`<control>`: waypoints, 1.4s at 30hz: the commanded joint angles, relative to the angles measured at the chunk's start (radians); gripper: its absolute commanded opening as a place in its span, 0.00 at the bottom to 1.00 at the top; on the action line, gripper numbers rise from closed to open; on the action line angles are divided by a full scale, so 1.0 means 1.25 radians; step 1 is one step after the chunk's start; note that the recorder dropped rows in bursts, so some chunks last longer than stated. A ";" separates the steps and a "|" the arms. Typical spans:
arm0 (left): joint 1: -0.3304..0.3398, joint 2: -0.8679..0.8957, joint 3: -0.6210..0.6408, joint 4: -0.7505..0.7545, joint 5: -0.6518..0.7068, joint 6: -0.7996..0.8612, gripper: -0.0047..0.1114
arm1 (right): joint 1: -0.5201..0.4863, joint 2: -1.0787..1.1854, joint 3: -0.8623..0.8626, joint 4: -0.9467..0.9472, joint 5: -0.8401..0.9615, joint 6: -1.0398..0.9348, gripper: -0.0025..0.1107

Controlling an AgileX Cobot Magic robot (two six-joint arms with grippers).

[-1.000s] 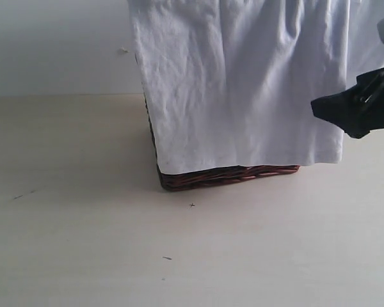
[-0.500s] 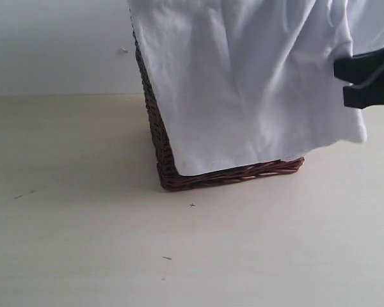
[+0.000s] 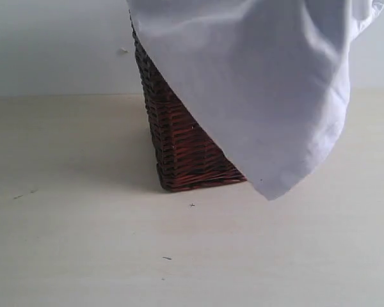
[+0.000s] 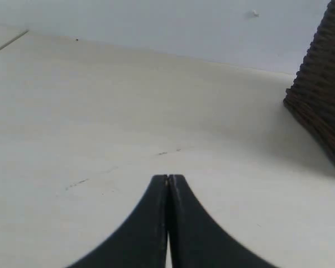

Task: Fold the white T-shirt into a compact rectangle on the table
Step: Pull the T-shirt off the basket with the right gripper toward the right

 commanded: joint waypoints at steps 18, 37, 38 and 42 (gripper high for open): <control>-0.004 -0.002 -0.001 -0.004 -0.004 0.000 0.04 | -0.002 -0.016 -0.561 0.015 -0.310 -0.010 0.02; -0.004 -0.002 -0.001 -0.004 -0.004 0.000 0.04 | -0.002 -0.008 -0.799 0.015 -0.402 -0.009 0.02; -0.004 -0.002 -0.001 -0.004 -0.004 0.000 0.04 | -0.002 -0.007 -0.808 0.015 -0.417 -0.009 0.02; -0.004 -0.002 -0.001 -0.004 -0.004 -0.001 0.04 | -0.002 -0.005 -0.814 0.015 -0.447 -0.009 0.02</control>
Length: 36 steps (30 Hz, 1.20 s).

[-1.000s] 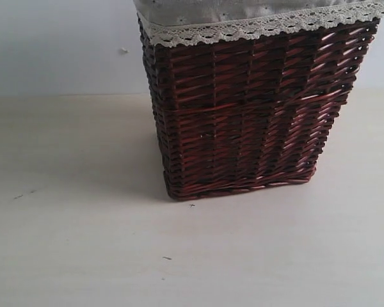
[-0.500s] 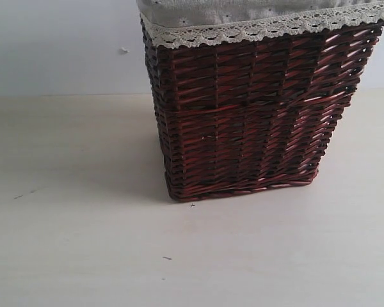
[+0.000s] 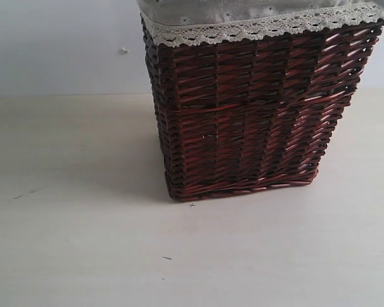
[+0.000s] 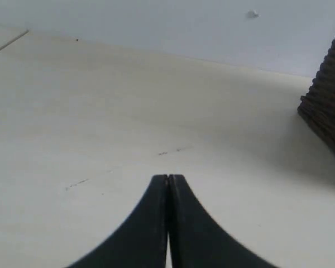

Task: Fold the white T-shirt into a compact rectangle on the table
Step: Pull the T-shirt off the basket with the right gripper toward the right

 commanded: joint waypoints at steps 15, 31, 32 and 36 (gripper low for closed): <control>-0.004 -0.002 -0.001 -0.004 -0.004 -0.001 0.04 | -0.002 0.002 0.187 0.009 -0.029 0.103 0.02; -0.004 -0.002 -0.001 -0.004 -0.004 -0.001 0.04 | -0.002 0.063 0.720 -0.323 0.585 0.398 0.02; -0.004 -0.002 -0.001 -0.004 -0.004 -0.001 0.04 | -0.002 0.071 0.735 -0.323 0.564 0.382 0.02; -0.004 -0.002 -0.001 -0.004 -0.004 -0.001 0.04 | -0.002 0.125 0.769 -0.320 0.433 0.291 0.02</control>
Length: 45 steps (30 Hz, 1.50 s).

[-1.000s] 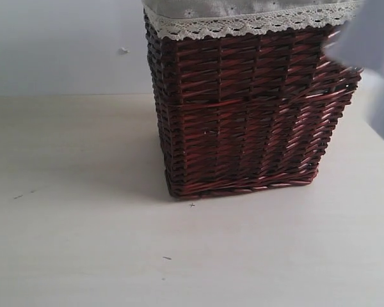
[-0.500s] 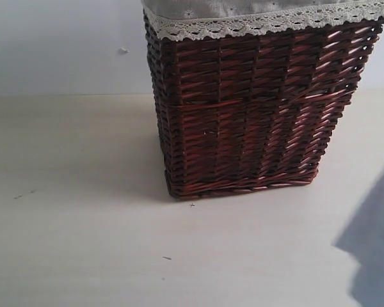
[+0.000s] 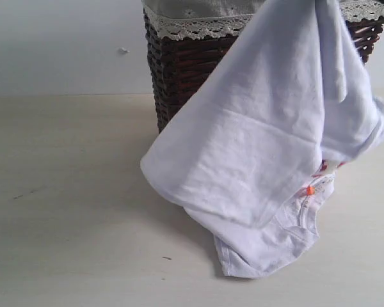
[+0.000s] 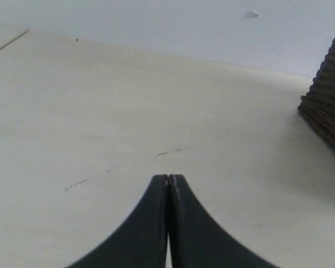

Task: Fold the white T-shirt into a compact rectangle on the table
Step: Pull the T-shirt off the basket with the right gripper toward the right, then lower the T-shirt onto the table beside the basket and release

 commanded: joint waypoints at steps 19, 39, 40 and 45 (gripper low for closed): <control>-0.004 -0.002 -0.001 -0.004 -0.004 -0.001 0.04 | -0.002 0.050 0.021 0.003 0.109 -0.260 0.02; -0.004 -0.002 -0.001 -0.004 -0.004 -0.001 0.04 | -0.002 -0.169 0.179 0.131 0.056 -0.178 0.02; -0.004 -0.002 -0.001 -0.004 -0.004 -0.001 0.04 | -0.002 -0.157 0.195 0.128 -0.021 -0.186 0.02; -0.004 -0.002 -0.001 -0.004 -0.004 -0.001 0.04 | -0.002 -0.085 0.236 0.124 -0.530 -0.196 0.02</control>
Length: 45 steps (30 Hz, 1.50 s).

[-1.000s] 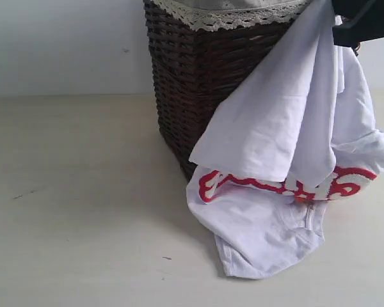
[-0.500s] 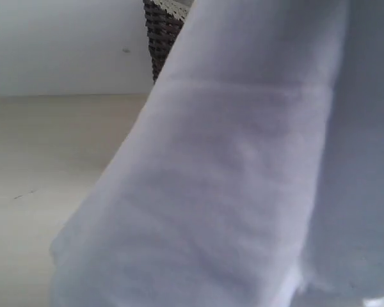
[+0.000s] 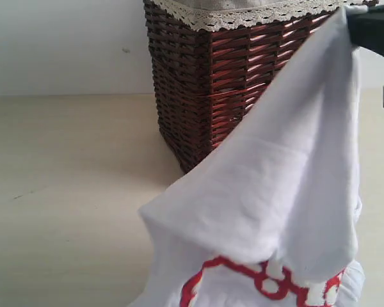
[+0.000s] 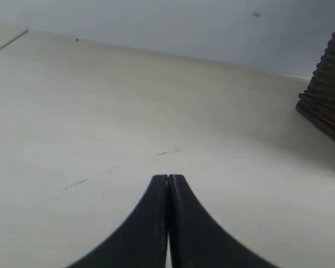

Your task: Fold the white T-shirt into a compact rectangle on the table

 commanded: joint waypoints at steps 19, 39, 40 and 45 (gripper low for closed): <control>-0.004 -0.002 -0.001 -0.004 -0.004 -0.001 0.04 | -0.002 0.217 0.034 -0.079 -0.714 -0.074 0.40; -0.004 -0.002 -0.001 -0.004 -0.004 -0.001 0.04 | -0.003 0.144 0.066 -0.436 0.143 0.128 0.04; -0.004 -0.002 -0.001 -0.004 -0.004 -0.001 0.04 | -0.003 0.165 0.078 -0.486 0.130 0.151 0.02; -0.004 -0.002 -0.001 -0.004 -0.004 -0.001 0.04 | -0.003 0.318 0.124 -0.698 0.087 0.242 0.02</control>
